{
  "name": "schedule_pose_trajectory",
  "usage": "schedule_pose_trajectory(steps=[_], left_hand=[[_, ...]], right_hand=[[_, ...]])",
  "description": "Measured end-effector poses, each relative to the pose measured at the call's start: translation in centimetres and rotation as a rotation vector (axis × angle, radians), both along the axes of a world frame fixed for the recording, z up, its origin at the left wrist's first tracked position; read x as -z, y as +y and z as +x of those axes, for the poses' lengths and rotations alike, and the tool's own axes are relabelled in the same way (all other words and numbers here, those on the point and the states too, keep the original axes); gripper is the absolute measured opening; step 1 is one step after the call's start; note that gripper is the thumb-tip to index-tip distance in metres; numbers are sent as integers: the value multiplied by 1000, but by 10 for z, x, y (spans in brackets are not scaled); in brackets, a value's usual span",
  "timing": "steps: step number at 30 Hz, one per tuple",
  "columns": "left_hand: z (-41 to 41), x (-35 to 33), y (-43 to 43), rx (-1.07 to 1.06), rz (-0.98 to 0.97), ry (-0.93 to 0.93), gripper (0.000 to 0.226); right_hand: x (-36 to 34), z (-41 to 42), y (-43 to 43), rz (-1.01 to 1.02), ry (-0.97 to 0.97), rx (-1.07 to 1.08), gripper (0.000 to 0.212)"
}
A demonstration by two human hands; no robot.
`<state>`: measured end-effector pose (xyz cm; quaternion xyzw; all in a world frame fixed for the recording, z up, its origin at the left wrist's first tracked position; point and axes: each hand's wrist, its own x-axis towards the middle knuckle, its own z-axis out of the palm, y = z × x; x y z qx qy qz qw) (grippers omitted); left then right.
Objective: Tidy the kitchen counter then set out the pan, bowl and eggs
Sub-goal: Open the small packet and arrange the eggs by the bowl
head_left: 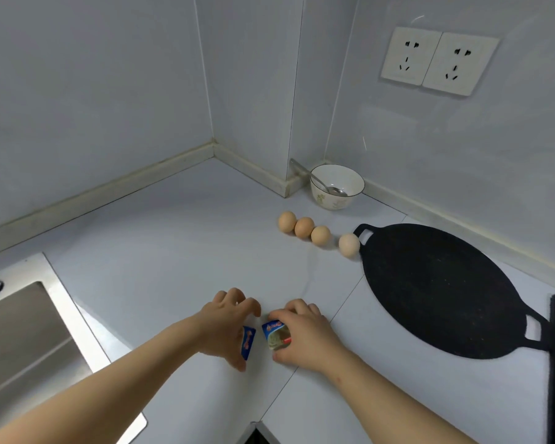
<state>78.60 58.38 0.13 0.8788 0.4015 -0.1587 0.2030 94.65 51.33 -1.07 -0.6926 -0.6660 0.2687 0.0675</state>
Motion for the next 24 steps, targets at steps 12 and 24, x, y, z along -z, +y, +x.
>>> schedule_pose_trajectory(steps=[12,24], left_hand=[[7,6,11,-78,-7,-143,58],[48,-9,53,-305,74,-317,58]], right_hand=[[7,17,-1,14,31,208,46],[-8,55,21,90,149,508,45]])
